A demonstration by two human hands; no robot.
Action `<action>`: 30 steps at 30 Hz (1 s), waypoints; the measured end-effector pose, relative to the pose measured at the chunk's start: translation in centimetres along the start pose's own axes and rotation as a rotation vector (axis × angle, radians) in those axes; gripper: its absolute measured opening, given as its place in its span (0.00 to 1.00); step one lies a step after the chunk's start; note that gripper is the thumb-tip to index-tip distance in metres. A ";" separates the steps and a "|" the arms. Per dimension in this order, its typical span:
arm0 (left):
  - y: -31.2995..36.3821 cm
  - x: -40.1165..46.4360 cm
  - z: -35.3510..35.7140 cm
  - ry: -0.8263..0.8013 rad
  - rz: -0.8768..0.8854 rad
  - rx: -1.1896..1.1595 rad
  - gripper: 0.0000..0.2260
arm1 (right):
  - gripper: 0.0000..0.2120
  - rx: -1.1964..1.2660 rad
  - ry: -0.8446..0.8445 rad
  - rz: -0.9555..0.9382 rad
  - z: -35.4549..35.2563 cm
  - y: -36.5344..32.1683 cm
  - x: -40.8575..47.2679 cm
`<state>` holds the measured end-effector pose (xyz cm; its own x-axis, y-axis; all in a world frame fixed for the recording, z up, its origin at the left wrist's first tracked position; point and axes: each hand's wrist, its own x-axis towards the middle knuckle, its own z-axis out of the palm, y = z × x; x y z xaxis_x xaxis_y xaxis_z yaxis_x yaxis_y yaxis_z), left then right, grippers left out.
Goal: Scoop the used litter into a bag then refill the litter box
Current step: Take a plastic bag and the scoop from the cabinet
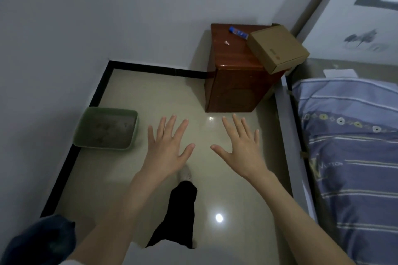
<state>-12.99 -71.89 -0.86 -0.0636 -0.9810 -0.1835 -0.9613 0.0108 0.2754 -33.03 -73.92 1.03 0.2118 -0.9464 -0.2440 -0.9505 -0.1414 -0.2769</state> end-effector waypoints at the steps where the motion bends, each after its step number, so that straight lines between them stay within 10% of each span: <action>1: -0.1 2.2 -0.1 -0.009 0.007 0.010 0.32 | 0.37 -0.008 0.001 0.010 -0.4 0.4 2.0; 16: 0.6 28.5 -1.2 -0.157 0.101 0.027 0.38 | 0.37 -0.019 -0.066 0.124 -6.0 8.4 24.8; 30: 3.8 42.8 18.5 -0.310 -0.270 -0.307 0.43 | 0.30 -0.156 -0.077 -0.132 3.5 21.2 48.1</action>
<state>-24.35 -110.24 -25.16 0.0548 -0.8370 -0.5444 -0.8343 -0.3379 0.4356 -42.17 -121.44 -19.81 0.3481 -0.8924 -0.2871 -0.9357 -0.3118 -0.1651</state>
